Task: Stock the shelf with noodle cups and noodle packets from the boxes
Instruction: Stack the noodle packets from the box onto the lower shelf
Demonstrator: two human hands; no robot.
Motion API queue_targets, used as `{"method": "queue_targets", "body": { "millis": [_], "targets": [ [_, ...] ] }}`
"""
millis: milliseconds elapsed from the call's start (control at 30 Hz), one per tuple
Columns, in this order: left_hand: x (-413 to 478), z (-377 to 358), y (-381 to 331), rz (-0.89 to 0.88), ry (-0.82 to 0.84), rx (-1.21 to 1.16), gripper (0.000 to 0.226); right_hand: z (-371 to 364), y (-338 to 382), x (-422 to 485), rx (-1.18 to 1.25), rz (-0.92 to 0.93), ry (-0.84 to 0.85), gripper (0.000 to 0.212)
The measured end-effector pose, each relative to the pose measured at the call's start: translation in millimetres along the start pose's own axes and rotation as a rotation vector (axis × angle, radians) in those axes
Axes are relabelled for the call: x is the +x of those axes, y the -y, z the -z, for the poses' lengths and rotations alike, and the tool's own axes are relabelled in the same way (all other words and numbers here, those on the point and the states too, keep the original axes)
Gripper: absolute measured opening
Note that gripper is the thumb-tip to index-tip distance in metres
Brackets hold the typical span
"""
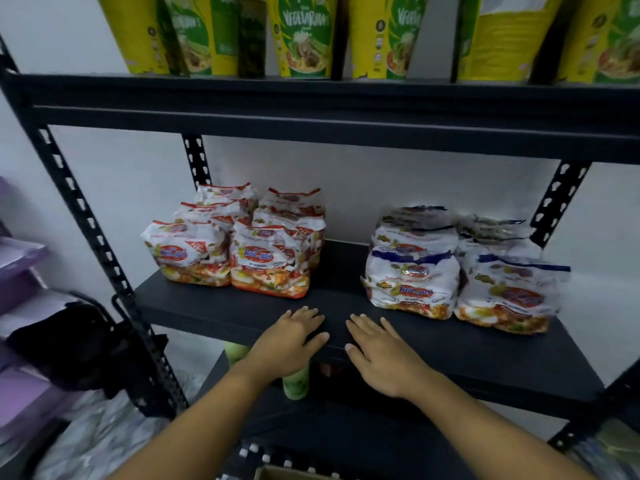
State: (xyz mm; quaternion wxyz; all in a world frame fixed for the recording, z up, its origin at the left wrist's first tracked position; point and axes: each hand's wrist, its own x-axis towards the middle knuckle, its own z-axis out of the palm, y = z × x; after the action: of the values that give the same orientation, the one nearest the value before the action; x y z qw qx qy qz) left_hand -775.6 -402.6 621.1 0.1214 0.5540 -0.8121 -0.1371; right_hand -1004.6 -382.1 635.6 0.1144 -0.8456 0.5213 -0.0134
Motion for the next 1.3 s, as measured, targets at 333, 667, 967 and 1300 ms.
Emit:
{"method": "queue_targets", "body": {
  "millis": [333,667,967,1300],
  "targets": [
    [-45,33,67,0.211,-0.030,0.073,0.057,-11,76,54,0.023,-0.007,-0.005,0.069],
    [-73,66,157,0.192,-0.113,0.105,0.052,-30,117,86,0.049,-0.231,-0.134,0.071],
    [-59,112,222,-0.006,-0.681,0.006,0.039,0,156,130,0.110,-0.317,-0.837,0.060],
    [7,189,237,0.132,-0.160,0.392,0.111,69,164,196,-0.023,-0.306,-0.239,0.091]
  ]
}}
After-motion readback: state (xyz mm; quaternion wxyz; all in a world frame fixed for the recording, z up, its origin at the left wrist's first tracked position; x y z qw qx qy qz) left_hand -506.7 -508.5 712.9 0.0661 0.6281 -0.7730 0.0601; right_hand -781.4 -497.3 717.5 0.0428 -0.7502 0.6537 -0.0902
